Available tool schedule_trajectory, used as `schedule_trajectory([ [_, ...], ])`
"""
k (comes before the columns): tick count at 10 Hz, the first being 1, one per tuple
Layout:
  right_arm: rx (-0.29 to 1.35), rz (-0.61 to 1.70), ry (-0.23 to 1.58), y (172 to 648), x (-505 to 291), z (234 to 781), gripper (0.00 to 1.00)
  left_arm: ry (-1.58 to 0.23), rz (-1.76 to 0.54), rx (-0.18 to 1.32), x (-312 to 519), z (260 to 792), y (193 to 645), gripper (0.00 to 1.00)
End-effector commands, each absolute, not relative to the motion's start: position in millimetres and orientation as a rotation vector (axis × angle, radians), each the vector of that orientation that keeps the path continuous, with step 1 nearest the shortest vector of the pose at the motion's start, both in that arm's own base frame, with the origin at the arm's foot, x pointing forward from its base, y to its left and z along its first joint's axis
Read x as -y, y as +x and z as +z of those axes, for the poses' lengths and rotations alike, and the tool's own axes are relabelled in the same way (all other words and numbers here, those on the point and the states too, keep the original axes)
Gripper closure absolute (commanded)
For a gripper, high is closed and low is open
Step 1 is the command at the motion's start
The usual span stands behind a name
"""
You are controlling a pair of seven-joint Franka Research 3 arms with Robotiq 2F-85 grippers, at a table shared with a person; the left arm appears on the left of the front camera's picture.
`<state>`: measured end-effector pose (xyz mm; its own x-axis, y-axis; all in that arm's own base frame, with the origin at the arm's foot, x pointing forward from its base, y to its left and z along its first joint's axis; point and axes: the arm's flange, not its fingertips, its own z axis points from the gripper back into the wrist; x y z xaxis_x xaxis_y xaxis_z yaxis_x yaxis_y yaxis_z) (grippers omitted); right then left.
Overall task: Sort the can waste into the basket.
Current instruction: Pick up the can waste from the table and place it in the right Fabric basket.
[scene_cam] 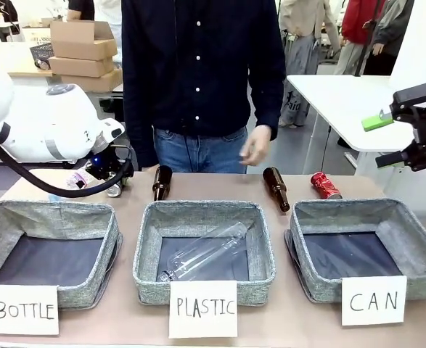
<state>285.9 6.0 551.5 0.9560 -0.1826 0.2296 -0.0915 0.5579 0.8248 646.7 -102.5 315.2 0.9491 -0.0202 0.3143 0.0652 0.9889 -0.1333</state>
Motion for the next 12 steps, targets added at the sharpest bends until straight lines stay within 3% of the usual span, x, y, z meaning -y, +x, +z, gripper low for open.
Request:
schedule_trajectory([
  [1,0.310,-0.045,0.997,285.2,-6.6,552.2,0.00,-0.187,-0.015,0.338,98.5,329.9,633.0,0.58],
  [4,0.310,-0.045,0.997,285.2,-6.6,552.2,0.00,-0.369,-0.152,0.378,99.1,413.6,563.9,0.58],
  [7,0.310,-0.045,0.997,285.2,-6.6,552.2,0.00,-0.631,-0.581,0.276,86.7,502.7,427.4,0.58],
  [9,0.310,-0.045,0.997,285.2,-6.6,552.2,0.00,-0.643,-0.934,0.261,81.8,504.9,350.2,0.58],
  [11,0.310,-0.045,0.997,285.2,-6.6,552.2,0.00,-0.589,-1.010,0.318,87.4,483.2,324.2,0.58],
  [12,0.310,-0.045,0.997,285.2,-6.6,552.2,0.00,-0.690,-0.889,0.271,99.0,508.1,337.5,0.58],
])
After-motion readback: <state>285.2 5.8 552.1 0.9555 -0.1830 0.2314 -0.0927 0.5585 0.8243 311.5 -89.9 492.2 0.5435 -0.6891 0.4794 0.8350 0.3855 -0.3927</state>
